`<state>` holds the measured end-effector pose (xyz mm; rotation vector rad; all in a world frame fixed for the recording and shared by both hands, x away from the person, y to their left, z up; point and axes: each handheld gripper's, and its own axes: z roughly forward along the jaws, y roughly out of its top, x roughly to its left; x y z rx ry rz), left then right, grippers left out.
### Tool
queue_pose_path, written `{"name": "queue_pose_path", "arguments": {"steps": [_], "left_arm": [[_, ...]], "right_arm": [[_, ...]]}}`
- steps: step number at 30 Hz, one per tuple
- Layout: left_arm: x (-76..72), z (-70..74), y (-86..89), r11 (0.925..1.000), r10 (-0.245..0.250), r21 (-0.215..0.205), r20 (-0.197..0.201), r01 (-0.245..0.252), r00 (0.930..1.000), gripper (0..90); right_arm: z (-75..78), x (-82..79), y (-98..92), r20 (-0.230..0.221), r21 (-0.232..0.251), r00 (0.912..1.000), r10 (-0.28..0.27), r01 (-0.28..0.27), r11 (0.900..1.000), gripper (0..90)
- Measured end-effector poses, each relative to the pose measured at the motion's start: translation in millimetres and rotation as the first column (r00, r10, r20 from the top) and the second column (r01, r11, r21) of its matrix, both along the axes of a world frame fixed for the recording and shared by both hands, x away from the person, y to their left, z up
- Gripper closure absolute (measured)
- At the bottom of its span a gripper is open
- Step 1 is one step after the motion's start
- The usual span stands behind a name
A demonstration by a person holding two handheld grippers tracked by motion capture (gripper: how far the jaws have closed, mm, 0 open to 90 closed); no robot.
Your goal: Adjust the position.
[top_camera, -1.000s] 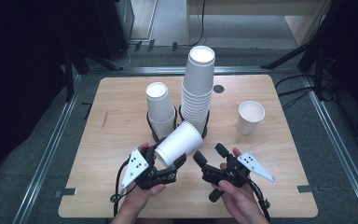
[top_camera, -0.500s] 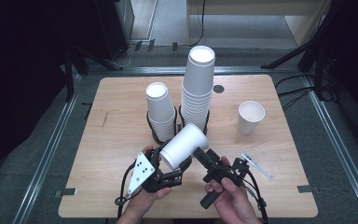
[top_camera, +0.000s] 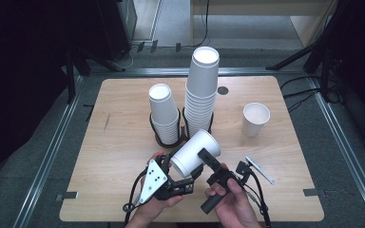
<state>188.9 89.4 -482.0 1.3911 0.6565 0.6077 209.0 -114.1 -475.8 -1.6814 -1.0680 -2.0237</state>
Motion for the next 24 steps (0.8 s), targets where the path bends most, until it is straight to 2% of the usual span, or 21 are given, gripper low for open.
{"name": "queue_pose_path", "arguments": {"steps": [7,13,16,20,22,24], "left_arm": [[-3.2,-1.9,-7.4,0.9996,-0.027,0.007,0.003,0.027,0.9996,21.0],[-4.3,-4.4,-11.5,0.9974,-0.069,0.023,0.005,0.069,0.9976,20.7],[-2.6,-4.7,-10.5,0.9968,-0.076,0.021,-0.012,0.077,0.997,19.8],[-3.0,-3.7,-10.1,0.9961,-0.075,0.045,-0.016,0.076,0.9971,18.0],[-1.5,-1.8,-8.6,0.9951,-0.079,0.055,-0.043,0.082,0.9959,16.6],[1.7,-0.1,-4.7,0.994,-0.088,0.057,-0.091,0.093,0.9919,10.0]], "right_arm": [[-2.0,1.2,-0.5,-0.022,0.019,0.9997,-0.004,0.005,1.0,0.0],[-4.2,4.0,-2.7,-0.034,0.042,0.9994,0.004,-0.003,0.999,0.4],[-5.3,4.2,-5.0,-0.049,0.049,0.9988,-0.003,0.005,0.999,7.3],[-4.9,0.2,-3.1,-0.008,0.025,0.9999,-0.014,0.014,1.0,11.8],[-4.0,-0.3,-3.0,0.006,0.025,0.9998,-0.021,0.021,0.999,12.1],[-3.1,-0.7,-4.0,0.021,0.025,0.9993,-0.03,0.029,0.999,12.3]]}}
